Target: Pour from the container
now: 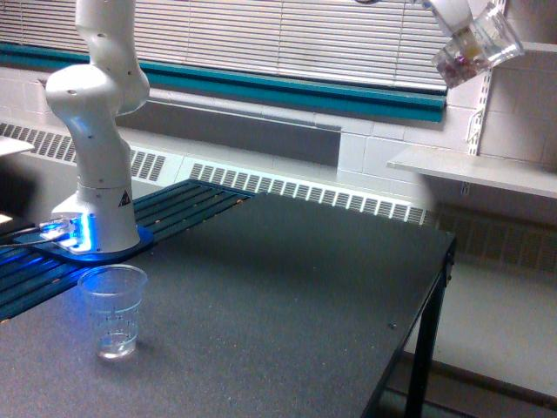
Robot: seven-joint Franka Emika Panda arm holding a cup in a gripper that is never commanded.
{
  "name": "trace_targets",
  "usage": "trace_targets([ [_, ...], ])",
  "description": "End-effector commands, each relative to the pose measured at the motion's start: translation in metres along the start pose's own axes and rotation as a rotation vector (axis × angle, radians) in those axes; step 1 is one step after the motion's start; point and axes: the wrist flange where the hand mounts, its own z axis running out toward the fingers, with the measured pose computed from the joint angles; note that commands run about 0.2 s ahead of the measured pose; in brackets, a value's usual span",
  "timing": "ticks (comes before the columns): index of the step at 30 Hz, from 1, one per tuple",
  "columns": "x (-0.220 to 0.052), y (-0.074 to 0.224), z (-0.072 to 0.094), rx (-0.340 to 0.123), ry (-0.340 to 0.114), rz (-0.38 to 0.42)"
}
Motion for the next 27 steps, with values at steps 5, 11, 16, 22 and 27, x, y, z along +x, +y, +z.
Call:
trace_targets([
  [5,0.000,0.001,0.001,0.005,0.002,-0.004],
  [11,-0.005,0.011,0.010,-0.010,0.003,0.001],
  [16,-0.008,0.032,0.027,-0.048,0.003,0.010],
  [22,-0.006,0.066,0.048,-0.116,0.009,0.043],
  [27,-0.006,0.095,0.064,-0.168,0.012,0.054],
])
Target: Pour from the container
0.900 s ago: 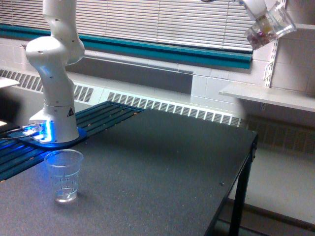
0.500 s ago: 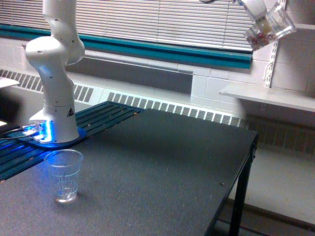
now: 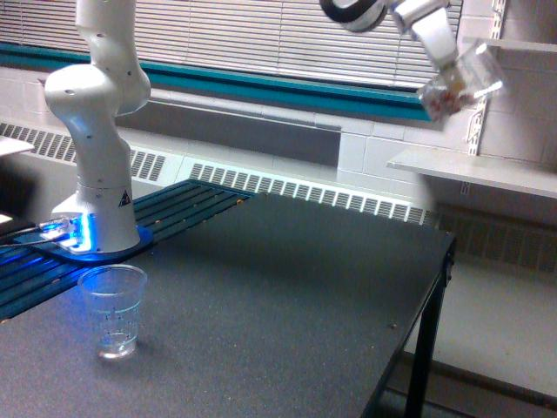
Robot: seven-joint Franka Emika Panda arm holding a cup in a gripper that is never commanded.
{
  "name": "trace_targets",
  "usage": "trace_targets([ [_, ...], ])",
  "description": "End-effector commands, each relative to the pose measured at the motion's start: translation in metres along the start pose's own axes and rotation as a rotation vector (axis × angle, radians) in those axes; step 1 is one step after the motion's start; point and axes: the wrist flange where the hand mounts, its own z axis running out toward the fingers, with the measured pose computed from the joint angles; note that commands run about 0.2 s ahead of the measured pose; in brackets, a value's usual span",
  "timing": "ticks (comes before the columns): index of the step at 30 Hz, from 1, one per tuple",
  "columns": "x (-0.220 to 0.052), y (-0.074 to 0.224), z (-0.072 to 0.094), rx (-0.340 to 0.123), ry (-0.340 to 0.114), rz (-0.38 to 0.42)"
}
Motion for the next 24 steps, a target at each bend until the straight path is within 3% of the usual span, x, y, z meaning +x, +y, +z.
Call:
trace_targets([
  [1,0.009,0.050,0.028,-0.080,0.011,0.069],
  [5,0.007,0.074,0.041,-0.127,0.013,0.082],
  [13,0.002,0.122,0.053,-0.178,0.001,0.103],
  [24,-0.013,0.189,0.050,-0.238,-0.005,0.139],
])
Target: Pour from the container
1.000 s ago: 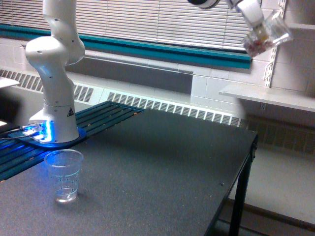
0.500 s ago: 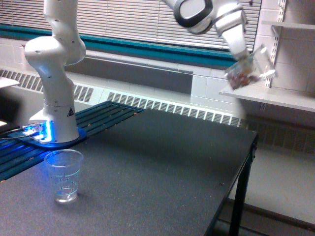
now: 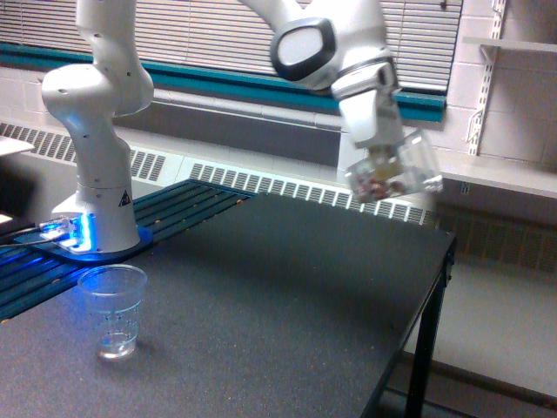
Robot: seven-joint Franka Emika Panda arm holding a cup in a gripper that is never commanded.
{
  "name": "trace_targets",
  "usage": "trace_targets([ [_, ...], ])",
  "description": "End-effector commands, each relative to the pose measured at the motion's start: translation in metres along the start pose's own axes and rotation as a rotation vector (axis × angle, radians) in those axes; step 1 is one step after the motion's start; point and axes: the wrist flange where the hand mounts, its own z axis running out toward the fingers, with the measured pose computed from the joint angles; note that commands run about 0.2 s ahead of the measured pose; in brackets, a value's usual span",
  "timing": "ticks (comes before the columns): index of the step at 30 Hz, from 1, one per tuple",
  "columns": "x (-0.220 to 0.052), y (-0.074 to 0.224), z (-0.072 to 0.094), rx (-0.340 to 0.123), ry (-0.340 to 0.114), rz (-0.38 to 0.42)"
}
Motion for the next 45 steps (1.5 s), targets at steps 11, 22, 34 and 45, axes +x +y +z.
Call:
trace_targets([
  [11,-0.014,0.101,-0.005,-0.109,0.033,0.087],
  [22,-0.033,0.160,0.001,-0.200,0.016,0.157],
  [34,-0.048,0.204,0.000,-0.266,0.004,0.211],
  [45,-0.066,0.236,-0.011,-0.309,0.000,0.248],
])
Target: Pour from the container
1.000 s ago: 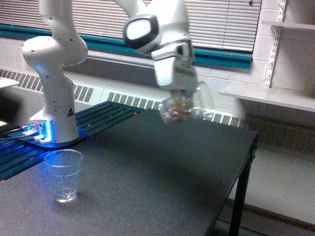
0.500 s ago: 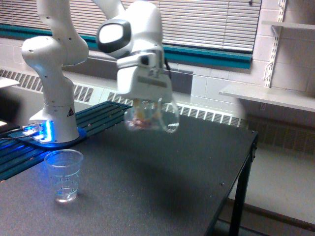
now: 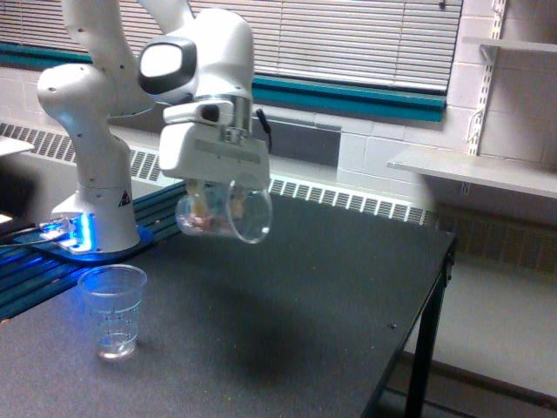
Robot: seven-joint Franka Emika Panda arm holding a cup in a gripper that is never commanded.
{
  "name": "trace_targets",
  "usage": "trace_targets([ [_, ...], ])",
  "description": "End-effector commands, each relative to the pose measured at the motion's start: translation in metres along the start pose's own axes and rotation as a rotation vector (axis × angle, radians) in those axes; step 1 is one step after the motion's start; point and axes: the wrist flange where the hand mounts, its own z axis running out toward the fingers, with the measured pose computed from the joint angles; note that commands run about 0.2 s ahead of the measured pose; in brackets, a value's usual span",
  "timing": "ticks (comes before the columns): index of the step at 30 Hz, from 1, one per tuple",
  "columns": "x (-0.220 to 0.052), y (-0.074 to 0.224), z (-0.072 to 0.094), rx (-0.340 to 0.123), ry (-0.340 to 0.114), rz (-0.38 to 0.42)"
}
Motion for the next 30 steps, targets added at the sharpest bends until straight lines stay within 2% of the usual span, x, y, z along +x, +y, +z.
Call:
trace_targets([
  [1,-0.006,0.021,-0.001,-0.032,-0.007,0.064],
  [7,-0.015,0.041,0.005,-0.055,-0.034,0.098],
  [11,-0.018,0.053,0.012,-0.089,-0.056,0.123],
  [15,-0.022,0.060,0.023,-0.138,-0.053,0.143],
  [23,-0.017,0.076,0.036,-0.179,-0.062,0.185],
  [30,-0.012,0.082,0.038,-0.203,-0.049,0.206],
])
